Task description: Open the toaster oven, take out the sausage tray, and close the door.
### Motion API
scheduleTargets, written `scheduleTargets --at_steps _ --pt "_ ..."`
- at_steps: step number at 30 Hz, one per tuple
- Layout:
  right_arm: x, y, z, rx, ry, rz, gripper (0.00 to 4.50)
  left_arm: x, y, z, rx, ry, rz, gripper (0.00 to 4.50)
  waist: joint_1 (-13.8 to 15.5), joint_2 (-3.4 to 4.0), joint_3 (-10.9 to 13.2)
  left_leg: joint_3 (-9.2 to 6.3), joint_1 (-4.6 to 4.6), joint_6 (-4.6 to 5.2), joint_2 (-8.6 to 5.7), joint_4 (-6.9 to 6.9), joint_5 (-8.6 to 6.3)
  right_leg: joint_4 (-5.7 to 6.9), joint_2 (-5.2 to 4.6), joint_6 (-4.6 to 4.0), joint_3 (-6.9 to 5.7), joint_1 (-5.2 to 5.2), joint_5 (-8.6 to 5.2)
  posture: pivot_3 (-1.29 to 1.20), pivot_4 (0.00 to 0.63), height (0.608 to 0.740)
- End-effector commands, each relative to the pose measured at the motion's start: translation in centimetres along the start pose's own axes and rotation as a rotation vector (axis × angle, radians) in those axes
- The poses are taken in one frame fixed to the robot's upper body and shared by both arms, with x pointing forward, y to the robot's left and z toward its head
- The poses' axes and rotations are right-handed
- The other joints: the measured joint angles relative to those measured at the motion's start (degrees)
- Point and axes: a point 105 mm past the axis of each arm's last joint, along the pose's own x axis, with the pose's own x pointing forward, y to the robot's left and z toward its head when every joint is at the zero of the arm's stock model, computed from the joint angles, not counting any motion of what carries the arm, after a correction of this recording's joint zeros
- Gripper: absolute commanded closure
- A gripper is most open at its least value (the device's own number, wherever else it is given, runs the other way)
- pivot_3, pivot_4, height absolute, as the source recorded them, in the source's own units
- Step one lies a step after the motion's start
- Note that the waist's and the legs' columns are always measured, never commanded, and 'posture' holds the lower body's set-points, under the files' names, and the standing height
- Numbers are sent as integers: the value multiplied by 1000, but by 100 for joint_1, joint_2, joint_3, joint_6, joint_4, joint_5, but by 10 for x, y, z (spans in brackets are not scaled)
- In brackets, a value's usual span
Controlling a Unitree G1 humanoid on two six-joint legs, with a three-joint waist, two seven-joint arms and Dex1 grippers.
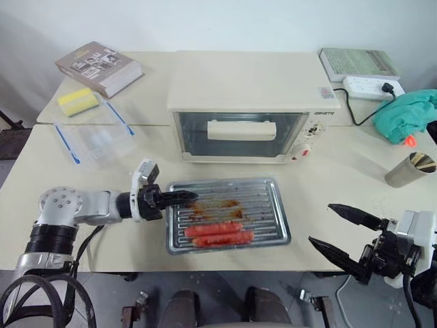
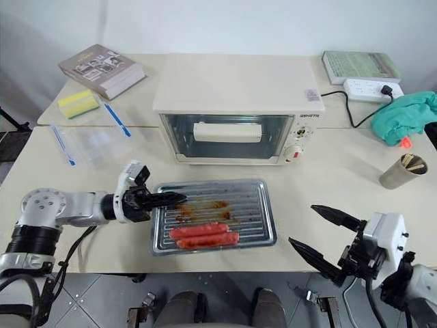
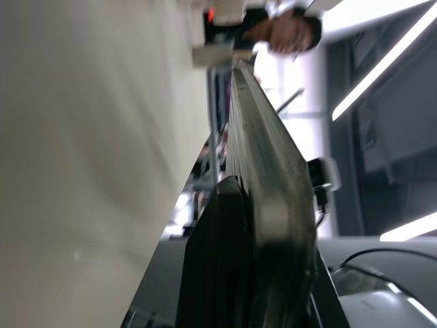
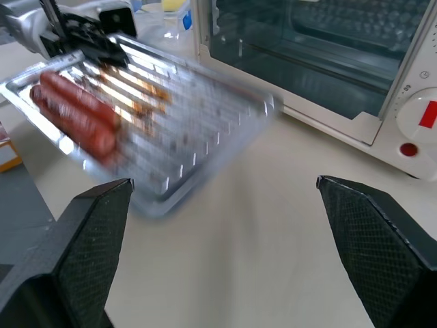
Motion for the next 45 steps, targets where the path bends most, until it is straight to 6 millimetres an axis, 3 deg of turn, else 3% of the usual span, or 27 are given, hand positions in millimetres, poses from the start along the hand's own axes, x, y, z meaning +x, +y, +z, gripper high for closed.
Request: scheduleTargets --at_steps 1,8,20,23,27,35,36,40,43,45 --pt "-4 9 12 -34 -21 -11 11 17 9 2 9 74 81 4500 19 -1 0 0 -2 0 1 2 0 -2 2 0 -2 0 0 0 150 740" --pt "-8 24 15 -21 -6 -29 11 37 23 18 -1 74 155 4500 27 -5 -2 2 -3 2 -1 10 3 -3 1 0 1 4 0 0 150 740" --pt "-7 28 13 -15 -7 -62 11 40 33 17 31 62 190 4500 37 -7 -4 -3 -1 3 -1 48 2 21 0 0 5 11 0 0 150 740" --pt "-5 26 13 -17 -12 -64 0 38 29 15 40 57 162 3906 20 -7 -4 -7 -1 4 1 62 1 32 0 0 6 13 0 0 150 740" --pt "-5 25 12 -18 -15 -64 0 35 28 14 68 23 153 2735 -1 -7 -4 -9 -2 3 3 60 1 36 0 0 6 11 0 0 150 740" --pt "-1 22 12 -22 -17 -48 0 9 16 26 142 -82 161 428 -3 -8 -4 -9 -5 3 4 63 1 35 0 0 6 10 0 0 150 740" --pt "0 20 11 -23 -15 -41 0 -3 13 27 182 -92 189 120 -4 -8 -4 -9 -5 4 3 63 1 35 0 0 6 10 0 0 150 740" --pt "4 16 9 -28 -11 -7 0 -36 9 22 442 -83 293 54 -80 -9 -3 -2 -1 -1 9 53 -2 41 2 -2 7 0 -1 0 150 740" --pt "9 12 3 -80 15 30 0 -64 -6 23 795 -141 238 54 -62 -2 -4 3 -1 -3 8 46 -3 31 1 -4 8 -1 -1 0 150 740" --pt "11 10 2 -134 11 54 0 -78 -10 12 1008 -91 211 54 -52 -3 -4 9 -3 -2 9 47 -3 21 2 -5 8 -1 -2 0 150 740"
